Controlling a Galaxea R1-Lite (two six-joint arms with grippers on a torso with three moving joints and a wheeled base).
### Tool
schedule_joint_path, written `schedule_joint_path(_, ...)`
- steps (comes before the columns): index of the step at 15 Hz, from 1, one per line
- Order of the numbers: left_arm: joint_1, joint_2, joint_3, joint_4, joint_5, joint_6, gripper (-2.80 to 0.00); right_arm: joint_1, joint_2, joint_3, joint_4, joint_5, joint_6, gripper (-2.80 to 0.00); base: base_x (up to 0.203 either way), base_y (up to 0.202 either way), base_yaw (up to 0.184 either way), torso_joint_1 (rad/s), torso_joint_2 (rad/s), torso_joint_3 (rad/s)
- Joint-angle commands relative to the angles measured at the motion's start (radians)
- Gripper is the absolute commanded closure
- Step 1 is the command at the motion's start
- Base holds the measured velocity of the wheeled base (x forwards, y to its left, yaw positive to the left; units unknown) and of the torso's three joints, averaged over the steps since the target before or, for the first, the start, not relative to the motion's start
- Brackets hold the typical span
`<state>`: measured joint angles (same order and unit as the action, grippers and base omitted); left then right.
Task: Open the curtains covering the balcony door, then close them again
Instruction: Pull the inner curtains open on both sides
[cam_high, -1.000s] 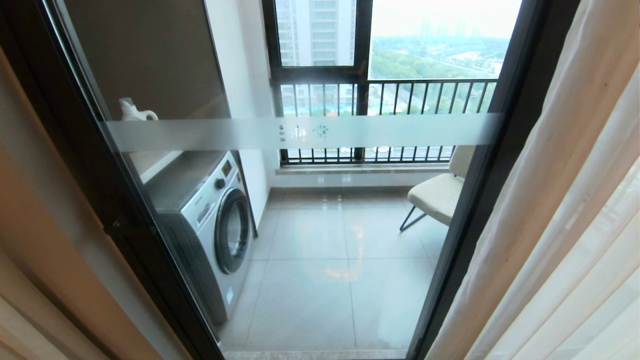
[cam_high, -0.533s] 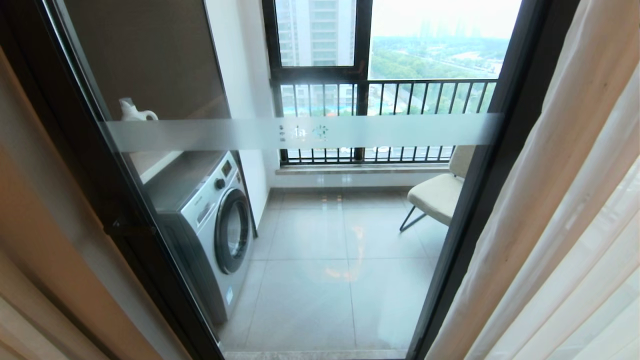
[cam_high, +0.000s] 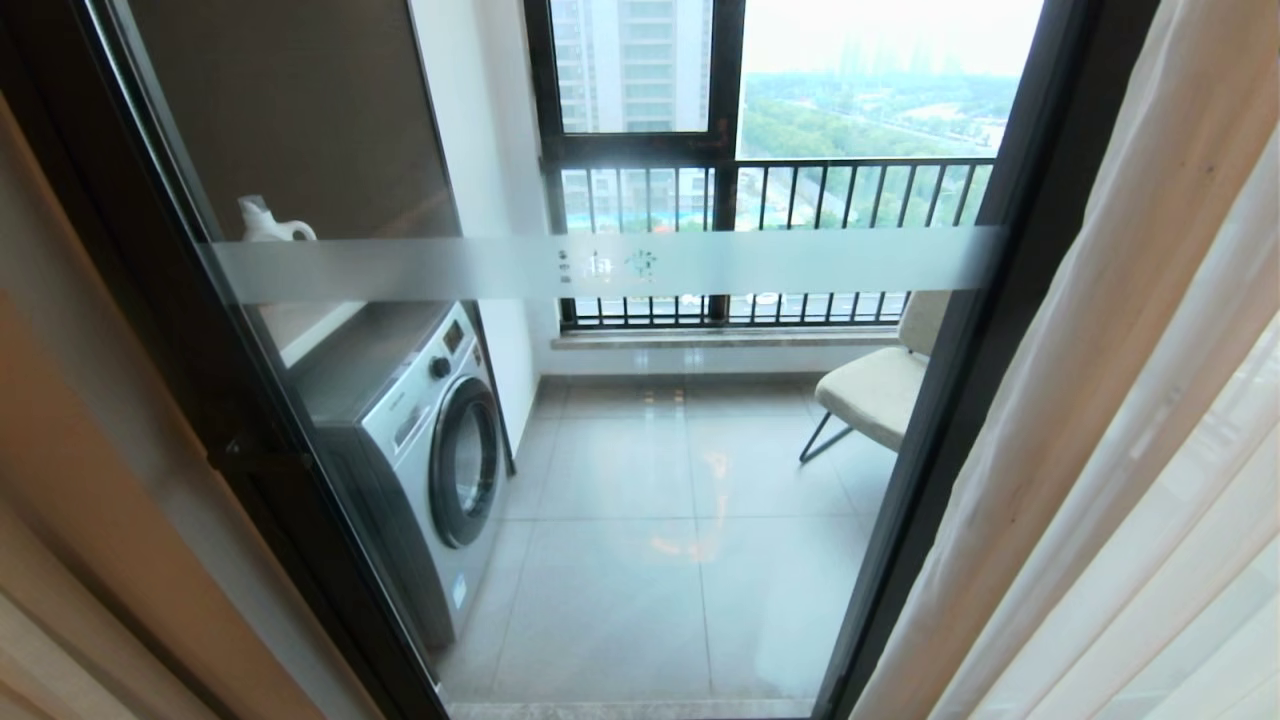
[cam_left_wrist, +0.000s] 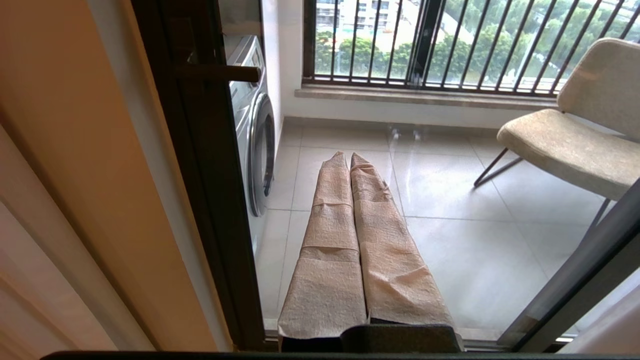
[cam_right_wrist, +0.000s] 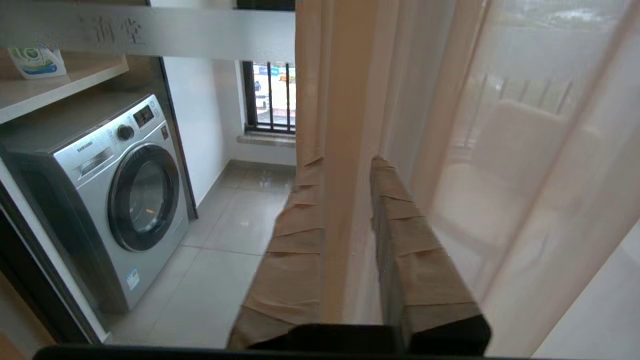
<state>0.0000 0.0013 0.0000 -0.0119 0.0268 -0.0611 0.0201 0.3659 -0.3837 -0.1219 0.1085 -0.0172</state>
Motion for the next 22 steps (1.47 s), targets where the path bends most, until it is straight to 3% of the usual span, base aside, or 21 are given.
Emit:
schedule_joint_path(1, 0.000, -0.001, 0.000, 0.000, 0.001, -0.002, 0.00, 0.003, 0.197, -0.076, -0.078, 0.001, -0.001, -2.80, 0.000, 0.000, 0.000, 0.000, 0.00, 0.000)
schedule_joint_path(10, 0.000, -0.001, 0.000, 0.000, 0.001, -0.002, 0.00, 0.003, 0.633, -0.300, -0.393, 0.022, -0.001, -2.80, 0.000, 0.000, 0.000, 0.000, 0.00, 0.000)
schedule_joint_path(22, 0.000, -0.001, -0.001, 0.000, 0.001, -0.002, 0.00, 0.003, 0.953, -0.531, -0.554, 0.023, 0.013, -2.80, 0.000, 0.000, 0.000, 0.000, 0.00, 0.000)
